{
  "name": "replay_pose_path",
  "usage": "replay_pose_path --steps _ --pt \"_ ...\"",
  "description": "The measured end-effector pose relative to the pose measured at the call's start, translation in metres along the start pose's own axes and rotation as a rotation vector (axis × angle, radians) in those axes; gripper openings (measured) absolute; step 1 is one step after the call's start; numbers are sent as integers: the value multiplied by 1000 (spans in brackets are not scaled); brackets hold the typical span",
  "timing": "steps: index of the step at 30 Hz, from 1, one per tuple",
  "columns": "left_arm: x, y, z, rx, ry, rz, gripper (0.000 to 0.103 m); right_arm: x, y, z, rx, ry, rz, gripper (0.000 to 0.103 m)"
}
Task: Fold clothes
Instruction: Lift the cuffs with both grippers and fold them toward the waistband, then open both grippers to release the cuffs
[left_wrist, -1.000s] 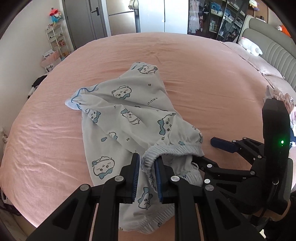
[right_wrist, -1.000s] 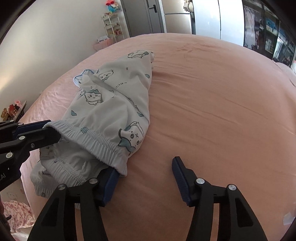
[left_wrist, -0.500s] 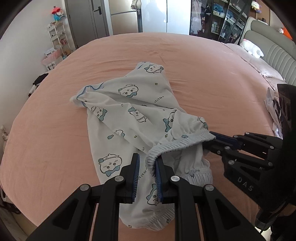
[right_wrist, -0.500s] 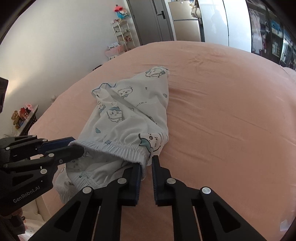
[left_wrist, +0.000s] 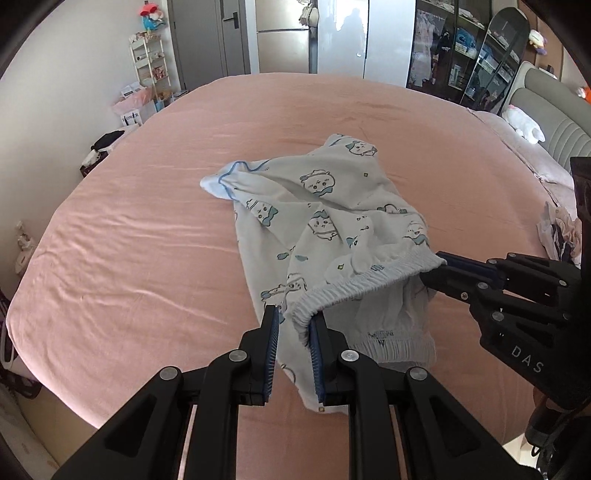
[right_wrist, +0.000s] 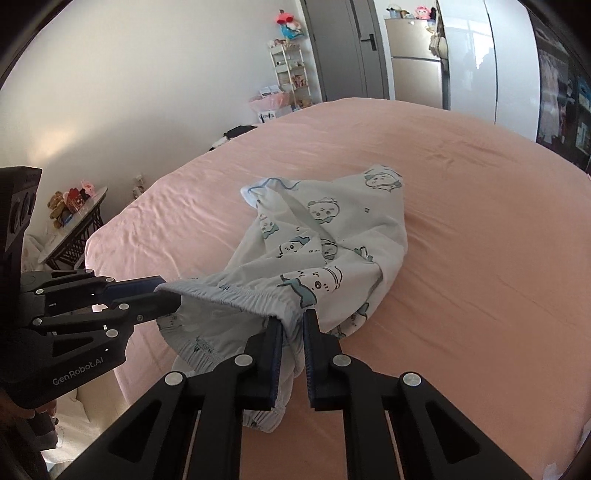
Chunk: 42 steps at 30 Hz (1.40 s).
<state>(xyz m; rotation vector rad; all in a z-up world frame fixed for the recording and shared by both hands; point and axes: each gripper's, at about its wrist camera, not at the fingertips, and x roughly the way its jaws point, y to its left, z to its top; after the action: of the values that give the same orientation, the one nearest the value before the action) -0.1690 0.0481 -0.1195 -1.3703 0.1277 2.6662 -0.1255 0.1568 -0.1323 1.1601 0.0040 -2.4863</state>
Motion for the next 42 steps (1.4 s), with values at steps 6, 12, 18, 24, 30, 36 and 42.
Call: replay_pose_path --steps 6,12,18,24,30,36,42 --pt "-1 11 -19 -10 32 8 14 2 20 1 -59 32 28 9" --pt "0 16 -30 -15 56 11 14 4 35 -1 -117 73 40 9" --pt "-2 22 -30 -39 44 -6 14 6 33 -5 -128 102 25 9" --pt "8 13 -21 -12 96 -22 16 5 31 -4 -107 96 28 9" --pt "18 3 -24 29 106 -31 68 6 30 -4 -101 91 30 9" --pt "27 12 -17 16 83 2 84 5 25 -2 -91 83 33 9" --pt "52 13 -7 50 119 42 84 4 19 -1 -81 77 32 9"
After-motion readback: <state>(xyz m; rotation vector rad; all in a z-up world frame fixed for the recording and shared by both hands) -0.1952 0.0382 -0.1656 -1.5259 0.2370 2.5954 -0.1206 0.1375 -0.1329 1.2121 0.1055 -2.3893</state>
